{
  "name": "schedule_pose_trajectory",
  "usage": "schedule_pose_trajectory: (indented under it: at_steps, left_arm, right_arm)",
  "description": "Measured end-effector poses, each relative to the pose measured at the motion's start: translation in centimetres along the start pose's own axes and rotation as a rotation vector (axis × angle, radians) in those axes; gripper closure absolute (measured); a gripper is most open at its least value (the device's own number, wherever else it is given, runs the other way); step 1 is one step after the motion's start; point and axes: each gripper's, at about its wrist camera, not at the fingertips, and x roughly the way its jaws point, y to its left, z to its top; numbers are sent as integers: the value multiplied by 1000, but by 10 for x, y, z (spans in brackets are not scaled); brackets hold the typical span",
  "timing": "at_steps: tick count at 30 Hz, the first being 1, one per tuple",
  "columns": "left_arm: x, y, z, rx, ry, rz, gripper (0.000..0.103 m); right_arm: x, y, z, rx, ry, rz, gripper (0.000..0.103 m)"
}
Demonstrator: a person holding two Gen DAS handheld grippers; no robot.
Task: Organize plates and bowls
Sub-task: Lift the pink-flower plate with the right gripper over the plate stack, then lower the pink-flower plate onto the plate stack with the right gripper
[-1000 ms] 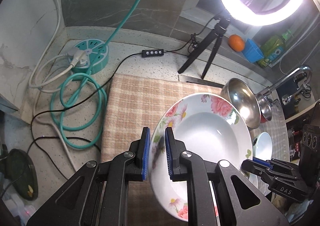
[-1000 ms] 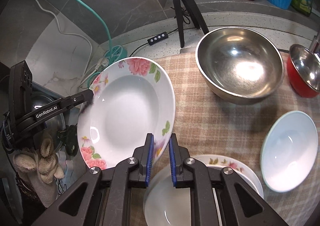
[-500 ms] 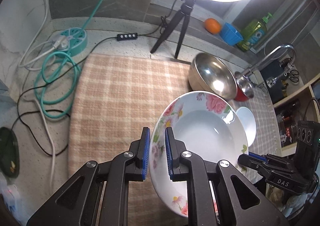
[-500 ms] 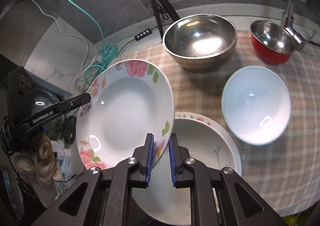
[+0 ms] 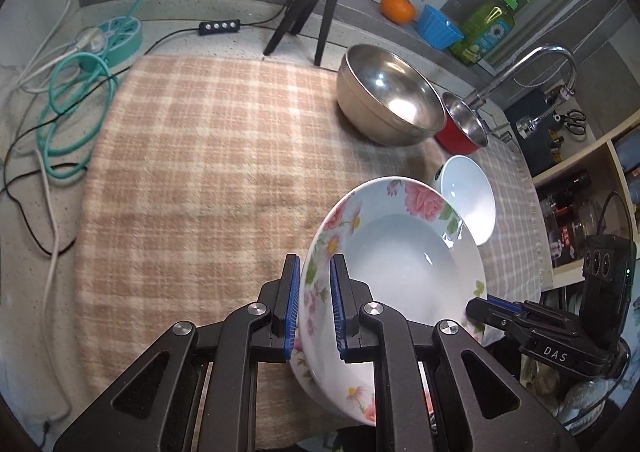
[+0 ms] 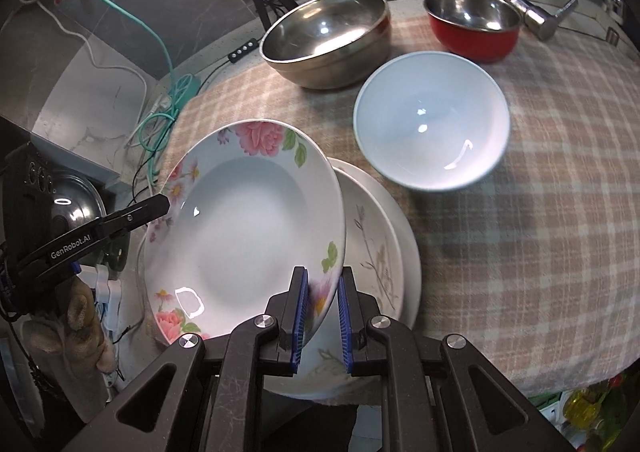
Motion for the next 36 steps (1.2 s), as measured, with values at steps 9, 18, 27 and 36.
schedule_pose_trajectory:
  at_steps: [9, 18, 27, 36]
  left_arm:
    - [12, -10, -13, 12, 31, -2, 90]
    - [21, -11, -21, 17, 56, 16, 90]
    - [24, -11, -26, 7, 65, 14, 90]
    - [27, -7, -27, -1, 69, 27, 90]
  right_arm:
    - [0, -16, -17, 25, 17, -22, 89]
    - [1, -23, -23, 23, 21, -36, 90]
    - [-1, -20, -25, -11, 16, -68, 90]
    - [2, -8, -26, -69, 16, -109, 90]
